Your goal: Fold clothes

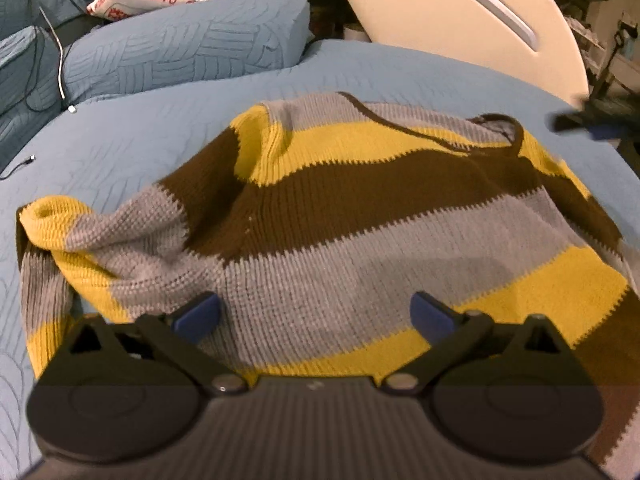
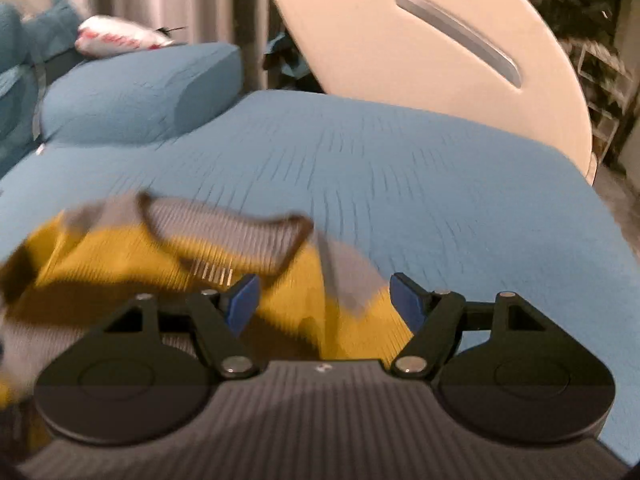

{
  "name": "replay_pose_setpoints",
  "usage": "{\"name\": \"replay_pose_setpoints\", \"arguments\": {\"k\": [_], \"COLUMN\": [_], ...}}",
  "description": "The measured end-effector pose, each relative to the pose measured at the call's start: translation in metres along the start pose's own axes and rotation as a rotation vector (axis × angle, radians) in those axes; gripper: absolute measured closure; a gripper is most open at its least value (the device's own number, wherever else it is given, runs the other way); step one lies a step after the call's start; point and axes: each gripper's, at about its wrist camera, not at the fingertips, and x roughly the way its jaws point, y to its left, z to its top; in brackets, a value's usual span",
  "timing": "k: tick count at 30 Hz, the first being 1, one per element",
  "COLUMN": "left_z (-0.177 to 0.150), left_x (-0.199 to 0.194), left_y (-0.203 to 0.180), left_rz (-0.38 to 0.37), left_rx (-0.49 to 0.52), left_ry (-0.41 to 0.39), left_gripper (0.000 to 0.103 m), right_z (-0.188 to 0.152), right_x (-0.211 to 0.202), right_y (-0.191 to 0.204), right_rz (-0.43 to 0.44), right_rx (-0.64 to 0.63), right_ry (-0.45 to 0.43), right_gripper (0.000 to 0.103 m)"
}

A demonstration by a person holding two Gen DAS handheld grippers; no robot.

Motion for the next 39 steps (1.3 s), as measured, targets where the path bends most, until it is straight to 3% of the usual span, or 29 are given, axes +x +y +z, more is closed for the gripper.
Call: {"name": "replay_pose_setpoints", "arguments": {"k": [2,4,5,6,7,8,11,14,16,17,18,19,21,22,24,25,26,28,30,33,39], "left_z": [0.002,0.003,0.004,0.005,0.005,0.006,0.007,0.006,0.004,0.003,0.003,0.002,0.003,0.004,0.006,0.007,0.009,0.011,0.012,0.009,-0.001], "left_x": [0.002,0.003,0.003,0.003,0.002,0.001,-0.008,-0.013,-0.002,0.006,0.011,0.017,0.02,0.021,0.023,0.023,0.023,0.021,0.016,0.005,-0.007], "left_y": [-0.001,-0.001,-0.001,0.0,0.0,0.0,-0.002,-0.004,-0.007,-0.008,-0.008,-0.007,0.0,0.002,0.006,0.009,0.011,0.017,0.024,0.034,0.046], "left_rz": [-0.005,-0.014,-0.02,-0.023,-0.026,-0.025,0.029,0.099,0.106,0.104,0.093,0.083,0.053,0.046,0.032,0.022,0.012,-0.014,-0.041,-0.035,-0.02], "left_rx": [-0.004,-0.006,-0.01,-0.016,-0.021,-0.019,0.006,0.029,0.052,0.063,0.059,0.054,0.004,-0.011,-0.048,-0.065,-0.082,-0.124,-0.178,-0.225,-0.274], "left_ry": [-0.002,0.001,0.002,-0.003,-0.011,-0.024,-0.11,-0.185,-0.135,-0.093,-0.058,-0.024,-0.013,-0.009,-0.002,-0.001,0.0,-0.003,-0.024,-0.039,0.0], "left_gripper": [0.0,0.0,0.0,0.0,0.0,0.0,0.0,0.0,0.0,0.0,0.0,0.0,0.0,0.0,0.0,0.0,0.0,0.0,0.0,0.0,0.0], "right_z": [0.014,0.013,0.018,0.025,0.033,0.044,0.078,0.095,0.093,0.088,0.081,0.074,0.061,0.049,0.013,-0.005,-0.022,-0.065,-0.134,-0.202,-0.263], "right_x": [0.04,0.074,0.079,0.077,0.076,0.071,0.051,0.033,0.054,0.069,0.085,0.088,0.06,0.024,-0.043,-0.074,-0.095,-0.129,-0.171,-0.212,-0.239], "right_y": [0.005,0.013,0.015,0.015,0.015,0.016,0.014,0.009,-0.001,-0.01,-0.022,-0.029,-0.039,-0.045,-0.052,-0.054,-0.056,-0.052,-0.028,0.024,0.158], "right_rz": [-0.003,-0.056,-0.065,-0.063,-0.062,-0.119,-0.377,-0.512,-0.524,-0.466,-0.371,-0.321,-0.313,-0.287,-0.204,-0.162,-0.127,-0.042,0.094,0.207,0.221], "right_rx": [0.017,-0.061,-0.086,-0.103,-0.12,-0.159,-0.282,-0.293,-0.334,-0.311,-0.255,-0.208,-0.109,-0.015,0.135,0.2,0.241,0.293,0.345,0.225,-0.661], "right_ry": [0.098,0.277,0.307,0.301,0.295,0.243,-0.003,-0.228,-0.185,-0.032,0.186,0.274,0.171,0.055,-0.069,-0.112,-0.129,-0.105,-0.023,0.029,-0.088], "right_gripper": [0.029,0.031,0.038,0.101,0.095,0.096,0.096,0.095,0.093,0.09,0.089,0.088,0.085,0.08,0.042,0.032,0.021,0.022,0.022,0.022,0.022]}}
